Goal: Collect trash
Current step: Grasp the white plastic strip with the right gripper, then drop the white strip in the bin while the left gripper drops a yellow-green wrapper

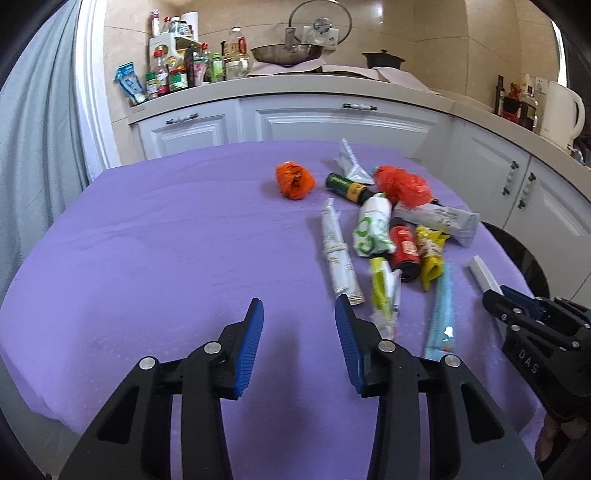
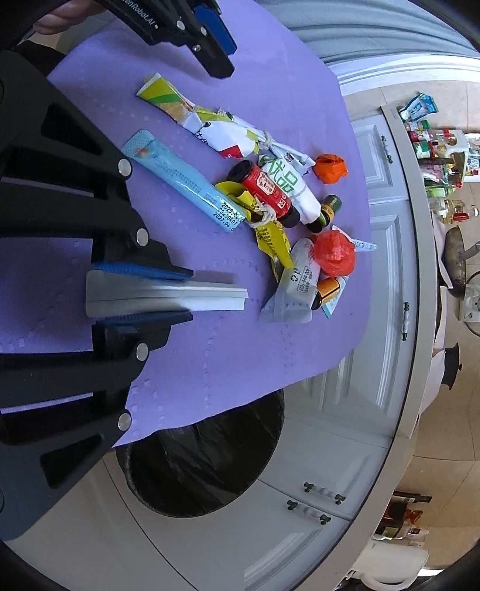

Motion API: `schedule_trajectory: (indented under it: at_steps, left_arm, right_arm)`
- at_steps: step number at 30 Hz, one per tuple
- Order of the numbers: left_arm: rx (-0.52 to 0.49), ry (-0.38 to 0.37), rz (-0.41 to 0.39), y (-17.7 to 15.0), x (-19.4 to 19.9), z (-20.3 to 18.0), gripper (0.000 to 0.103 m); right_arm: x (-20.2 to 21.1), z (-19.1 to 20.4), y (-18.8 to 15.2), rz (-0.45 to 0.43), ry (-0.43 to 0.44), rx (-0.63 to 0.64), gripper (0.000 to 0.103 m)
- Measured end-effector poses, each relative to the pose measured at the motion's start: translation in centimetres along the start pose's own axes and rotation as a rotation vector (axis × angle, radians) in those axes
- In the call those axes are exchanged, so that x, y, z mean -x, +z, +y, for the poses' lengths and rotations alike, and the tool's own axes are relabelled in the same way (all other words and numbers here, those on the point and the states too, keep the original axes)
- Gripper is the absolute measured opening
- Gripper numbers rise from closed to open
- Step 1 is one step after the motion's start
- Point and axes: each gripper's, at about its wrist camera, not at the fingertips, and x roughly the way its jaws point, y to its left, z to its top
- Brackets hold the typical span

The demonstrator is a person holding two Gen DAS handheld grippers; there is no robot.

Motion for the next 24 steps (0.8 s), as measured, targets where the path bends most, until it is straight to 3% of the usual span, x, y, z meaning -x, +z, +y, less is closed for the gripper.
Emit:
schedule_trajectory:
  at_steps: [12,14,18,24]
  left_arm:
    - [-0.032,-0.062,0.033,-0.3,-0.7,-3.2,0.04]
    - [-0.027,-0.077,0.054,-0.4,-1.3,-3.3,0.033]
    - [-0.034,-0.085,0.079,-0.9,-2.0,-3.8,0.031]
    - [-0.038,-0.071,0.067,-1.3,-1.8,-3.9,0.02]
  right_arm:
    - [2.7,-3.1,-0.2,-0.09,0.001,-0.023,0.017]
    - [2.8,-3.4,-0.3,-0.094,0.007,-0.029,0.017]
    - [2.8,-4.1,-0.6,-0.096,0.016,-0.042,0.017]
    - [2.8,-4.3,-0.7,-0.102,0.024,-0.048,0.017]
